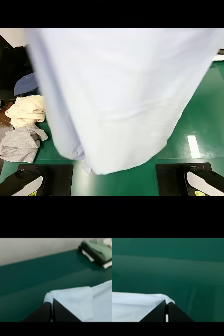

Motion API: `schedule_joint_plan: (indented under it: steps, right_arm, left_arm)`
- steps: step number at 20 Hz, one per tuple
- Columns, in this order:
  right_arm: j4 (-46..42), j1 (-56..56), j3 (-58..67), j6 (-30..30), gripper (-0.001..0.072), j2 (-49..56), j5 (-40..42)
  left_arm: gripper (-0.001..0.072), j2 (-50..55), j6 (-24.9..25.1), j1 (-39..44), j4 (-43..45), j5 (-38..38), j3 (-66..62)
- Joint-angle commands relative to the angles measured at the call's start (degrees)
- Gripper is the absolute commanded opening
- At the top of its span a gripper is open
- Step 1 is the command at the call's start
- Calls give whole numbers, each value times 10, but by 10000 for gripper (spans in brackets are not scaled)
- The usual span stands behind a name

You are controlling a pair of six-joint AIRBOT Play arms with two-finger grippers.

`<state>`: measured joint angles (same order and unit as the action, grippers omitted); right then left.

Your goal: Fold the shirts.

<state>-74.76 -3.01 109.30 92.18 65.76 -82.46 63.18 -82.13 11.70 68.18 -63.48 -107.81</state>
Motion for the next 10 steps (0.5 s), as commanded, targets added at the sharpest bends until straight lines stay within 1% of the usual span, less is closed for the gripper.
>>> schedule_joint_plan:
  steps: [1,3,4,6,7,8,9,10]
  right_arm:
    - [-65,0,-73,12,13,84,-12]
    - [-63,0,-116,12,14,125,34]
    - [-60,0,-134,12,15,145,58]
    - [-59,0,-158,12,16,177,92]
    - [-59,0,-165,13,18,190,106]
    - [-58,0,-166,13,70,199,111]
    - [-58,0,-163,13,334,207,109]
    - [-59,0,-158,12,424,212,100]
  left_arm:
    - [23,149,5,0,-15,-17,31]
    - [23,241,22,0,-42,-2,31]
    - [23,279,22,0,-45,10,31]
    - [24,328,21,-5,-44,20,31]
    - [115,340,21,-9,-41,19,31]
    - [407,343,19,-14,-41,19,31]
    - [603,342,12,-22,-41,17,30]
    - [613,339,9,-34,-41,3,28]
